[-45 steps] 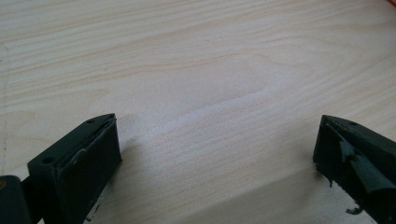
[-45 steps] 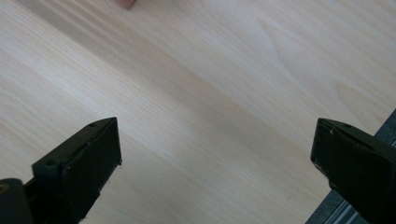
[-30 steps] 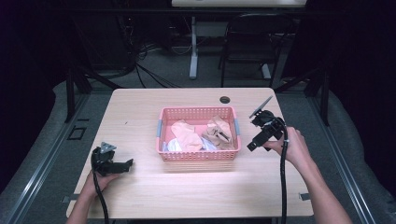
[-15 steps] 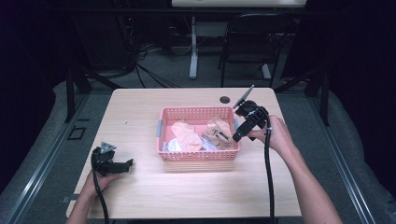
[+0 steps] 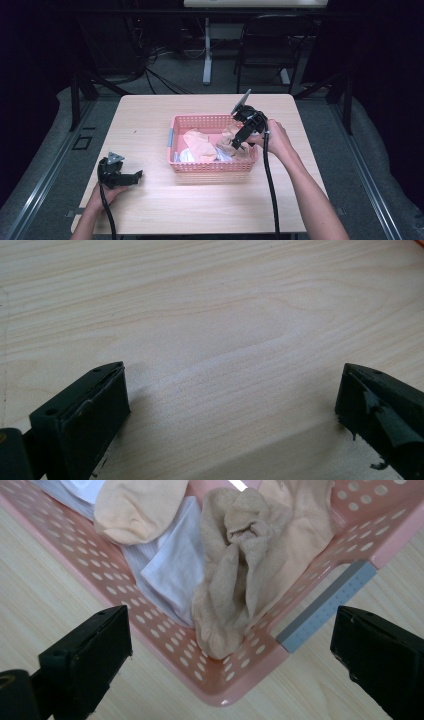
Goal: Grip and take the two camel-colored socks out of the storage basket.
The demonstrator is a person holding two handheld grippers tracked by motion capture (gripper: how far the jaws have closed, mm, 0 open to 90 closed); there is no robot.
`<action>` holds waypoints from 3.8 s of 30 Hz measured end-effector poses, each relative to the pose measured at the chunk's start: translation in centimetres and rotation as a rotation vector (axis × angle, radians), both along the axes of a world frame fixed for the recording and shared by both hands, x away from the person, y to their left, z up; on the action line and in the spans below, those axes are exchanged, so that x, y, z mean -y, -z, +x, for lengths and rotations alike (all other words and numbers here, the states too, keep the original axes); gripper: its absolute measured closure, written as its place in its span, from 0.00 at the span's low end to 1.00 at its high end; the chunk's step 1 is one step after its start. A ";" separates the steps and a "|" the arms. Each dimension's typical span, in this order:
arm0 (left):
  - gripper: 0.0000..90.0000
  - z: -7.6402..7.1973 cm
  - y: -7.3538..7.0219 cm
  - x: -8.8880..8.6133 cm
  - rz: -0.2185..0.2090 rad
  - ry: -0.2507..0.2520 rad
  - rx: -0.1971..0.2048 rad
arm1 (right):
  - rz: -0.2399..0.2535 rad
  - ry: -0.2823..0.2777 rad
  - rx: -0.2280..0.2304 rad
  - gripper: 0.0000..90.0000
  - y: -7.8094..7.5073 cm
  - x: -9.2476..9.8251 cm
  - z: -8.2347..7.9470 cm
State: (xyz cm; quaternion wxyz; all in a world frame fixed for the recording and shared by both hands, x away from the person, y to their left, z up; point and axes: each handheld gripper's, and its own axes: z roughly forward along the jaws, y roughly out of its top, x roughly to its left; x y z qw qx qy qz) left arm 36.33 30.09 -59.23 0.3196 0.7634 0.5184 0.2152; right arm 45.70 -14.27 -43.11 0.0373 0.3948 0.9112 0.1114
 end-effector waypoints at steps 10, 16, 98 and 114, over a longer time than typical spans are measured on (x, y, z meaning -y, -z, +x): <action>0.00 0.0 0.0 0.0 0.000 0.002 0.000 | -0.036 -0.015 -0.023 0.13 2.5 -1.6 1.7; 0.00 0.0 0.0 0.0 0.000 0.001 0.000 | -0.056 0.006 -0.020 0.26 4.2 -2.0 2.6; 0.00 0.0 0.0 0.0 0.001 0.002 0.000 | 0.044 -0.026 0.103 0.93 -7.0 -0.3 -1.3; 0.01 0.0 0.0 0.0 0.001 -0.001 0.000 | 0.074 0.053 0.134 0.93 -8.5 4.4 -2.5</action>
